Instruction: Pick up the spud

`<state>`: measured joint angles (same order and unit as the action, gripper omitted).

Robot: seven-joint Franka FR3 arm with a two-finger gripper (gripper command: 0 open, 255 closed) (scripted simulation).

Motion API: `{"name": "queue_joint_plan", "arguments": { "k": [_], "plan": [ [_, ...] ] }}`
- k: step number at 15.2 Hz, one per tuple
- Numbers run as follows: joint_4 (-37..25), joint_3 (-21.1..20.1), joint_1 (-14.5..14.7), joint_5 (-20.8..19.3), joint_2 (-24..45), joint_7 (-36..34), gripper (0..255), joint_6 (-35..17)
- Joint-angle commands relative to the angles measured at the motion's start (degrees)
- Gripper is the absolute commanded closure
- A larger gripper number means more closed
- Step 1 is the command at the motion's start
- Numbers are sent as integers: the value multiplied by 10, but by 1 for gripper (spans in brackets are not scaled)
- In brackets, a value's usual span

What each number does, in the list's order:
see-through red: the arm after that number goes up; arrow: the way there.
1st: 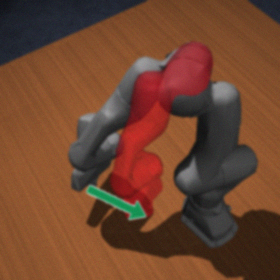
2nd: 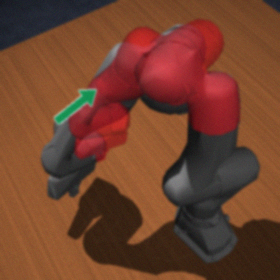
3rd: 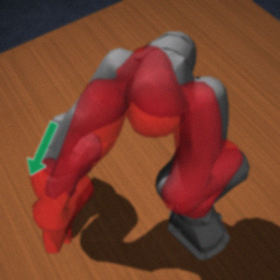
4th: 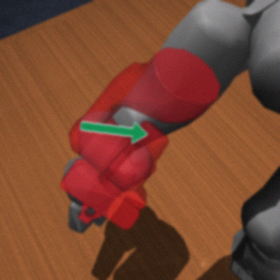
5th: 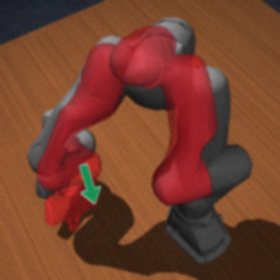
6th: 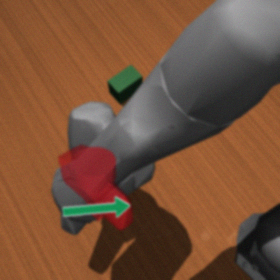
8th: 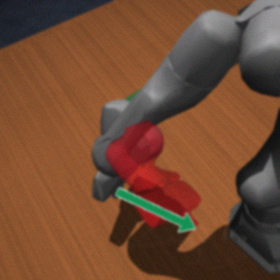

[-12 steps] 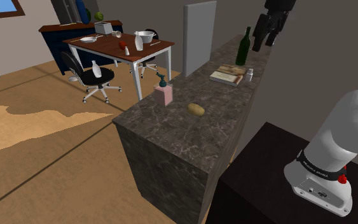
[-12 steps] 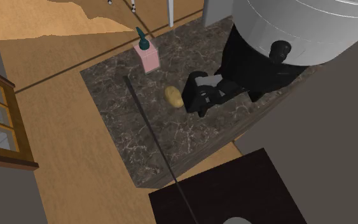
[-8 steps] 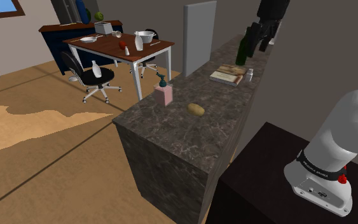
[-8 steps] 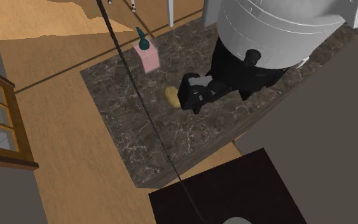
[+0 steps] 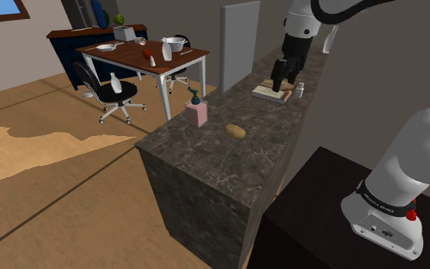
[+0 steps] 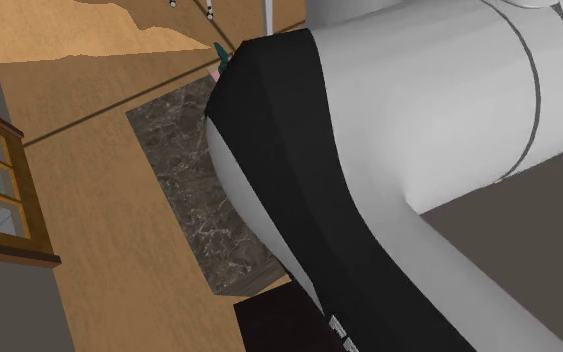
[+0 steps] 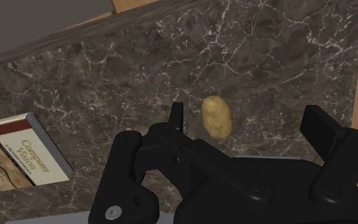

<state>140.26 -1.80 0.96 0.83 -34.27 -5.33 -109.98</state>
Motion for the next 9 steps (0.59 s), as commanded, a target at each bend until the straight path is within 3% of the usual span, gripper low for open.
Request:
{"name": "queue_joint_plan", "arguments": {
  "k": [1,9],
  "plan": [
    [9,-2,0,-1,33,-1,0,-44],
    [10,-8,-3,-9,186,-5,0,-200]
  ]
}}
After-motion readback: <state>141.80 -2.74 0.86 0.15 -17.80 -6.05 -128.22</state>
